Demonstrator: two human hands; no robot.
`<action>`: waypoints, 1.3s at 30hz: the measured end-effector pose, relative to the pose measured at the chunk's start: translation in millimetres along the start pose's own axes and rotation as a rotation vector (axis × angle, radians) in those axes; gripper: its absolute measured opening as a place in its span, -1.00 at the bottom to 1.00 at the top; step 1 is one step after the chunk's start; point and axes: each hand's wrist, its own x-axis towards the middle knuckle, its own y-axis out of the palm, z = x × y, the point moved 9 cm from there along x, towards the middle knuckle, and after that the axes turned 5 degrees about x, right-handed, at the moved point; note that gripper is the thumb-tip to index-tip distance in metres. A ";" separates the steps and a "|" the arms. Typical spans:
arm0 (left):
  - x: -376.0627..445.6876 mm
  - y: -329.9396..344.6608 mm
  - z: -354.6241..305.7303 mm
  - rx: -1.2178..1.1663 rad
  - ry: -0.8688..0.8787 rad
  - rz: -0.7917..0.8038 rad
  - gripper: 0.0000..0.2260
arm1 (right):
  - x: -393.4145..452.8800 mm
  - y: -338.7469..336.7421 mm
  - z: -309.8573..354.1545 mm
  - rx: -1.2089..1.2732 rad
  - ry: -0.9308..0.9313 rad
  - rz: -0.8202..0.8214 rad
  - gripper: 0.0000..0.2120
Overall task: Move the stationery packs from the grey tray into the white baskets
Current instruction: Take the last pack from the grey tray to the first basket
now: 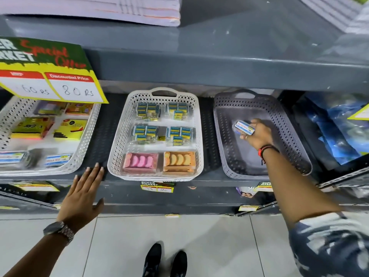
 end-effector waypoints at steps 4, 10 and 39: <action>-13.0 -4.6 6.5 -0.011 -0.083 -0.019 -0.28 | -17.7 -10.9 32.1 0.064 -0.059 -0.046 -0.39; -36.3 -1.6 30.7 -0.014 -0.159 -0.015 -0.27 | -54.5 -7.6 121.7 0.015 -0.234 -0.060 -0.46; -51.6 18.9 177.9 -0.082 -0.006 -0.058 -0.31 | -263.9 328.8 405.4 -0.111 -0.617 0.550 -0.48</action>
